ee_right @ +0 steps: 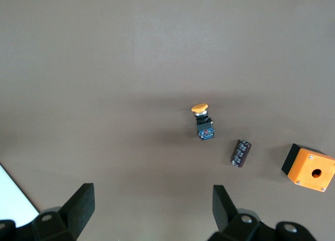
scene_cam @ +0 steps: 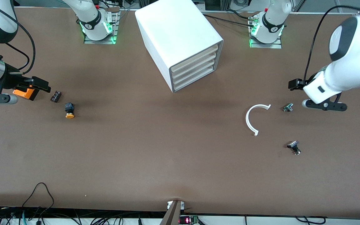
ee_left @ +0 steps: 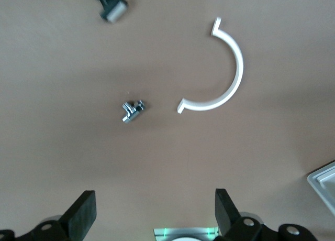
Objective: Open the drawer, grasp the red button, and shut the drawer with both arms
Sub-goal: 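Reach the left gripper to the drawer handle while the right gripper advances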
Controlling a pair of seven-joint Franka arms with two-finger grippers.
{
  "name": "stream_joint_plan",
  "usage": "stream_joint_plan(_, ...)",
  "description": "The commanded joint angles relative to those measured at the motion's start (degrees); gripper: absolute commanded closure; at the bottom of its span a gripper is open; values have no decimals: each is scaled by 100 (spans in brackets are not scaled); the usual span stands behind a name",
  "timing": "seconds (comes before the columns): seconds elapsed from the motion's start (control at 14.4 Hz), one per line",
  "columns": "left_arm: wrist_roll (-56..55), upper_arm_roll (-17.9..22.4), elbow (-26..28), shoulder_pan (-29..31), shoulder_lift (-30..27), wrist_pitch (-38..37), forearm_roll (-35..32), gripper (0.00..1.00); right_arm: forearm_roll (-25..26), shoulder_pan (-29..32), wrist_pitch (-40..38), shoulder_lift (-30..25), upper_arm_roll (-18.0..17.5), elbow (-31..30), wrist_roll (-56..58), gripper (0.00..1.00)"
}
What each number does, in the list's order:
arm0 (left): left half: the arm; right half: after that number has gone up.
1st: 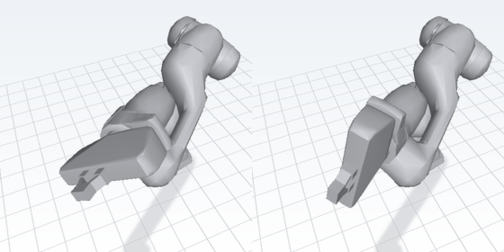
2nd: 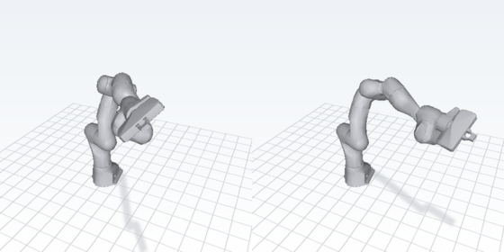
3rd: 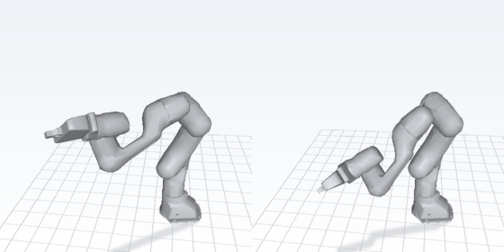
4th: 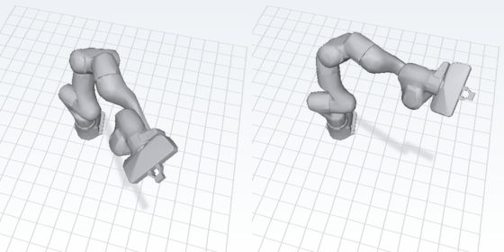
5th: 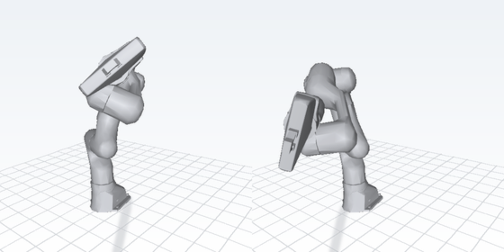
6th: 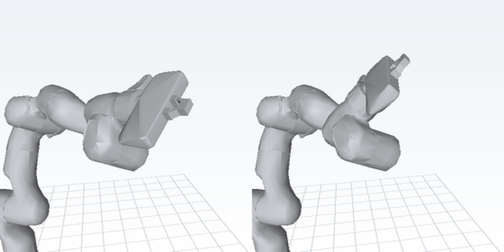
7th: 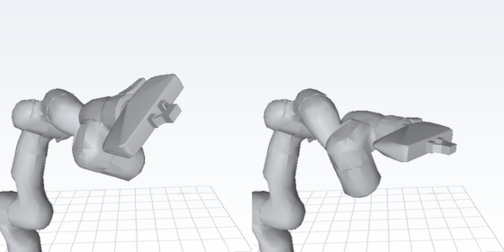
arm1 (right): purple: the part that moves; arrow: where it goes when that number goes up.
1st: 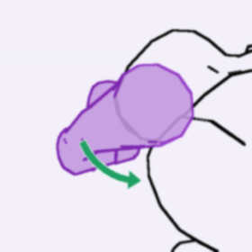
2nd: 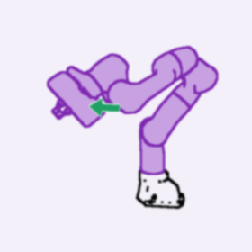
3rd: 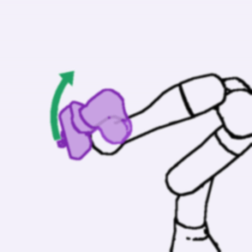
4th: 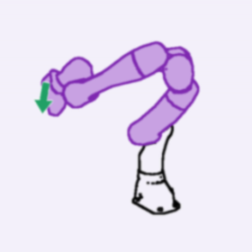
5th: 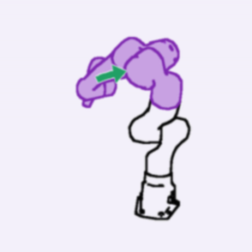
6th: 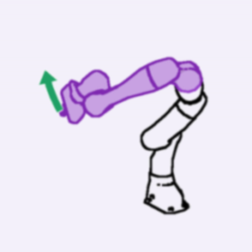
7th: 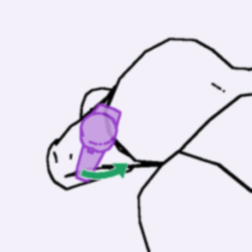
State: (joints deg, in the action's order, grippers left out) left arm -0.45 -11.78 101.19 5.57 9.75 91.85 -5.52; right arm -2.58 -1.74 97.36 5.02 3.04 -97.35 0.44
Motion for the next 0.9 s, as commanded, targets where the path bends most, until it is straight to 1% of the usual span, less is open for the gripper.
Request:
stream_joint_plan(0.0,115,1,1109,-73,106,970,-45,0,-59,-54,19,26,-48,111,79,0)
stream_joint_plan(0.07,115,1,1400,-82,106,1315,146,0,-15,-150,37,52,-66,111,96,0)
stream_joint_plan(0.28,342,-8,1588,-91,264,1354,1077,0,529,-607,178,148,-75,137,96,0)
stream_joint_plan(0.42,641,-61,1754,-178,370,1397,1639,0,758,-775,186,219,-75,137,122,0)
stream_joint_plan(0.55,695,-140,1956,-266,536,1415,2342,0,689,-793,196,237,-75,216,210,0)
stream_joint_plan(0.69,704,-210,2088,-406,695,1415,3045,0,715,-1081,178,237,-75,243,158,0)
stream_joint_plan(0.83,713,-228,2115,-669,853,1398,3513,0,593,-1144,195,237,-75,313,123,0)
